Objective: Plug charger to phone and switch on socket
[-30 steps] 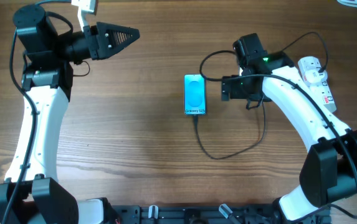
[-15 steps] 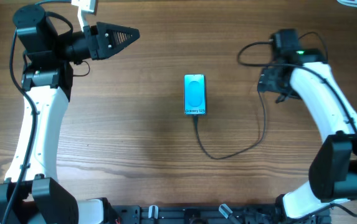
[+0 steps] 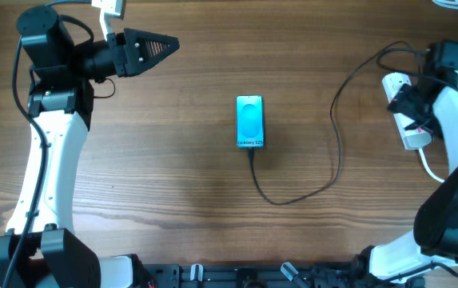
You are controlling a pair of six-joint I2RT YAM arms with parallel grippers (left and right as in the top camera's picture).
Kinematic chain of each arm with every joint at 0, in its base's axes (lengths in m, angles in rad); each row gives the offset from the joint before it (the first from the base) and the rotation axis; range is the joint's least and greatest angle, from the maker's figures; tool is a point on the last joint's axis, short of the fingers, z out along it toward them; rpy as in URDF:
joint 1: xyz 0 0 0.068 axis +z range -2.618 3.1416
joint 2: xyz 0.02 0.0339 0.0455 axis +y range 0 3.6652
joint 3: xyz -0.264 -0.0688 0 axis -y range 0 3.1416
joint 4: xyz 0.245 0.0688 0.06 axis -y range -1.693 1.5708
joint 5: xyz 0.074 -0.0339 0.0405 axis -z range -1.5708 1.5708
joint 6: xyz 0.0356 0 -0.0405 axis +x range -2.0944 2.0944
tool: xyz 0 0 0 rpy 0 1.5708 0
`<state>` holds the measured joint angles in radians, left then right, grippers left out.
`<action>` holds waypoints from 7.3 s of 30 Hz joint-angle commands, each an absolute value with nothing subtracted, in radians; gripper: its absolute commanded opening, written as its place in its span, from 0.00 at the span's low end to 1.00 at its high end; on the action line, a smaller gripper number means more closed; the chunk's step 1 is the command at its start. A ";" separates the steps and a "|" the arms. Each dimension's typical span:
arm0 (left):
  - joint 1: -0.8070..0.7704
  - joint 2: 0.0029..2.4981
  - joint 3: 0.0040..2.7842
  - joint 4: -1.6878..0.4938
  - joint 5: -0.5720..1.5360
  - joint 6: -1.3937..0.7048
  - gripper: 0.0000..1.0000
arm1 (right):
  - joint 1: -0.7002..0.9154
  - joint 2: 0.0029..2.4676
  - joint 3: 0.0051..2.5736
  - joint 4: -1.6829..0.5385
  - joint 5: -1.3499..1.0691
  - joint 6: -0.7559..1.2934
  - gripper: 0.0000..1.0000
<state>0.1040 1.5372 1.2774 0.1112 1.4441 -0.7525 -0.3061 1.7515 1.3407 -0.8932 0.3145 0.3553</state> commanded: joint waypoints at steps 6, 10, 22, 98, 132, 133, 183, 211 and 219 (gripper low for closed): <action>0.107 1.535 1.277 0.112 1.446 -0.736 1.00 | -0.374 1.744 1.333 -0.698 0.310 0.294 1.00; 0.107 1.535 1.277 0.112 1.446 -0.736 1.00 | -0.376 1.744 1.333 -0.574 0.384 0.231 1.00; 0.107 1.535 1.277 0.112 1.446 -0.736 1.00 | -0.471 1.840 1.333 -0.430 0.267 0.210 1.00; 0.107 1.535 1.277 0.112 1.446 -0.736 1.00 | -0.506 2.011 1.356 -0.622 0.028 0.281 1.00; 0.107 1.535 1.277 0.112 1.446 -0.736 1.00 | -0.564 2.007 1.297 -0.552 -0.143 0.209 1.00; 0.107 1.535 1.277 0.112 1.445 -0.736 1.00 | -0.564 2.007 1.297 -0.554 -0.139 0.209 1.00; 0.107 1.535 1.277 0.112 1.445 -0.736 1.00 | -0.563 2.007 1.242 -0.541 -0.155 0.108 0.99; 0.107 1.535 1.277 0.112 1.445 -0.736 1.00 | -0.385 1.913 1.206 -0.746 -0.196 0.128 0.63; 0.107 1.535 1.277 0.112 1.446 -0.736 1.00 | -0.200 1.913 1.057 -0.571 -0.183 0.133 0.09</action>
<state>0.1040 1.5372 1.2774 0.1116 1.4441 -0.7525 -0.2394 1.8839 1.1046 -0.5838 -0.1898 0.1360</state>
